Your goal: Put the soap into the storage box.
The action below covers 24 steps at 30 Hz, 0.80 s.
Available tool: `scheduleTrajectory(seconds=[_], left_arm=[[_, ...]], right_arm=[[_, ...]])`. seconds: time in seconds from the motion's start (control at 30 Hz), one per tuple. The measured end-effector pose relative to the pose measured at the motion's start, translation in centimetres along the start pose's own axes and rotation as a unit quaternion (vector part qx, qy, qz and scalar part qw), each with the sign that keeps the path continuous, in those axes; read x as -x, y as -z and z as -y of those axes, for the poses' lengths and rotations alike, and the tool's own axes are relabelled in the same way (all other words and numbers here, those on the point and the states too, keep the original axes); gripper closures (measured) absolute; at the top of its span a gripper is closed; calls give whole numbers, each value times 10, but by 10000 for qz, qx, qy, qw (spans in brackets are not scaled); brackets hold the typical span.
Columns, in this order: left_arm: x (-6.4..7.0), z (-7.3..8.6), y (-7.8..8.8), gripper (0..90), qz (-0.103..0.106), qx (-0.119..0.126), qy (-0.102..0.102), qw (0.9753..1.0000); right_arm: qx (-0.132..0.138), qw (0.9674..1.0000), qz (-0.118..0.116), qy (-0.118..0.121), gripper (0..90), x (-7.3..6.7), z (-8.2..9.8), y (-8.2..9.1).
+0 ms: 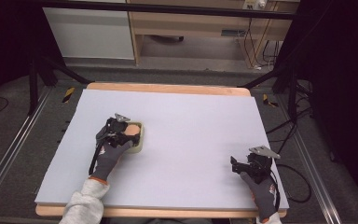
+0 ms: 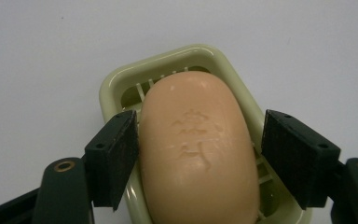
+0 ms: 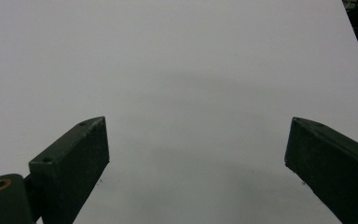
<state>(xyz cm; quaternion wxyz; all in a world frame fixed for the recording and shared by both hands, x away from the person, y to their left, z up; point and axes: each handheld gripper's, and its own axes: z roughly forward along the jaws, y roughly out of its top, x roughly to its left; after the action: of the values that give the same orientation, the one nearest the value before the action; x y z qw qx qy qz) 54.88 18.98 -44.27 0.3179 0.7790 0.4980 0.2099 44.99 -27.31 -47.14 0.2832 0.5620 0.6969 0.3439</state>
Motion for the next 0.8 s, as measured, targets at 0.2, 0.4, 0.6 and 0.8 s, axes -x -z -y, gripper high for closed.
scheduleTrajectory(seconds=[0.2,0.4,0.6,0.8], left_arm=[[-1,0,16,263,120,342,39,9993],[-3,9,31,255,260,545,-44,9982],[-10,23,46,243,293,612,29,9977],[-23,42,55,214,335,596,208,9974]], right_arm=[[27,10000,20,-10,66,0,0,1],[35,10000,44,-38,66,1,0,1],[7,9999,112,-114,63,5,2,2],[-89,9997,198,-85,61,6,4,1]])
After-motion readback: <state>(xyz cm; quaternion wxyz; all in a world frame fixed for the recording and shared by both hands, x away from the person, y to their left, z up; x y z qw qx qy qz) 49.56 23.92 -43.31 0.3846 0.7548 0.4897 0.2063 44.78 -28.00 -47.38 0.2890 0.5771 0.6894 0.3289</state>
